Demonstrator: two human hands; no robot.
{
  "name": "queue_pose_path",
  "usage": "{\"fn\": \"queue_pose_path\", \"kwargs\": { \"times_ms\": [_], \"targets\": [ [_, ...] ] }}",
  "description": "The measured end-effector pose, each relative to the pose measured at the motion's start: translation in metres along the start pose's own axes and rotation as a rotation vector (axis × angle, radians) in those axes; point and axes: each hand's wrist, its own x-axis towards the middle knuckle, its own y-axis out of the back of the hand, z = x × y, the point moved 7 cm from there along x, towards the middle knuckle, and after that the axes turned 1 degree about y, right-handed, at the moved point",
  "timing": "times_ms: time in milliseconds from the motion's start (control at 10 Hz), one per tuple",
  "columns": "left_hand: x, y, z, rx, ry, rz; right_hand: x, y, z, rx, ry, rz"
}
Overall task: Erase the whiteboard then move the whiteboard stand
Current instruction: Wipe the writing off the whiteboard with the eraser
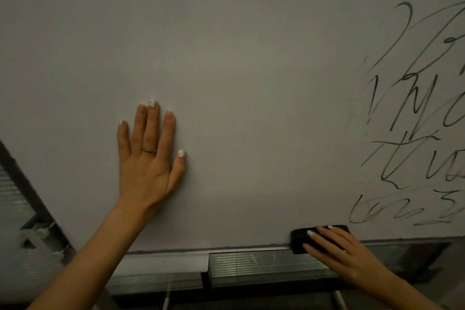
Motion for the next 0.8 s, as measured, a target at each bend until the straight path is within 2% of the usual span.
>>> {"fn": "queue_pose_path", "kwargs": {
  "times_ms": [200,400,500,600,800],
  "targets": [
    [-0.002,-0.002,-0.003,-0.023,0.033,0.000,0.037,-0.002,-0.033,0.058,-0.013,0.038],
    [0.000,-0.004,-0.001,-0.051,0.035,-0.017,0.124,-0.021,-0.115,0.092,-0.024,0.144],
    [-0.002,-0.004,-0.002,-0.051,0.030,-0.034,0.167,-0.028,-0.152,0.102,0.005,0.145],
    [-0.001,-0.003,-0.007,-0.052,0.014,-0.046,0.188,-0.034,-0.167,0.097,0.037,0.119],
    [-0.002,-0.002,0.002,-0.027,-0.050,-0.003,0.166,-0.023,-0.138,0.071,0.115,0.081]
  ]
}}
